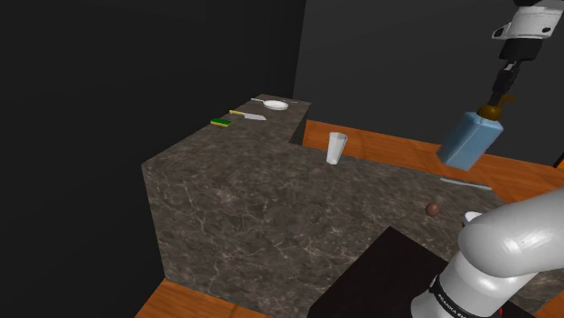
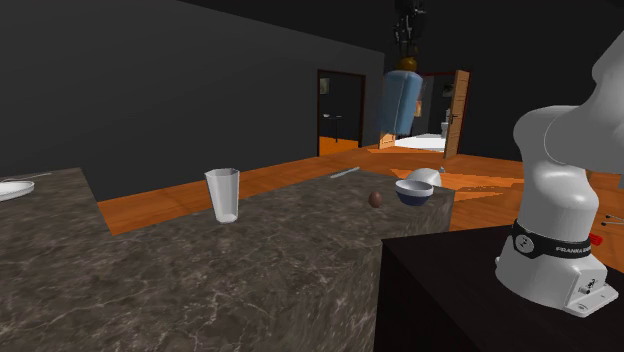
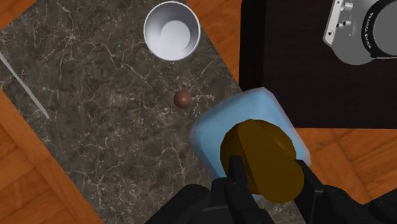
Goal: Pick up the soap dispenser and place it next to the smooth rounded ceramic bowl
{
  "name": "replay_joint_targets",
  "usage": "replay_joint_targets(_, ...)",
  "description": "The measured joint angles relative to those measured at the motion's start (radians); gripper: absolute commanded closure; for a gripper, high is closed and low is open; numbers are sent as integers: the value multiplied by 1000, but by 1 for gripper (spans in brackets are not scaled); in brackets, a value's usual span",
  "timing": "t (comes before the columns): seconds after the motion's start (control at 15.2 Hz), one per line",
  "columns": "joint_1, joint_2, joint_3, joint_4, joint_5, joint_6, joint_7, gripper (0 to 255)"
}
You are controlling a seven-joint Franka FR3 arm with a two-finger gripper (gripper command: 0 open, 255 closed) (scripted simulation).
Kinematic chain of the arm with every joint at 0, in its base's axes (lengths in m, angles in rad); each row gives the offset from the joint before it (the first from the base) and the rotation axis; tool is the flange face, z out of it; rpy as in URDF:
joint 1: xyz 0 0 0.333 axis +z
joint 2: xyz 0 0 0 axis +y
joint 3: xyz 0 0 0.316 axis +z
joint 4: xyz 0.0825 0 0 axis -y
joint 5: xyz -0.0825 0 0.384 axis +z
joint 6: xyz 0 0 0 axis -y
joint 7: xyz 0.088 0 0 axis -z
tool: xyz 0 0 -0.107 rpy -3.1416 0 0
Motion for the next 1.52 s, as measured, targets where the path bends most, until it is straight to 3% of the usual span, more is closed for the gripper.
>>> replay_joint_targets(1.52, -35, -109, -32, -389, -57, 284, 56, 255)
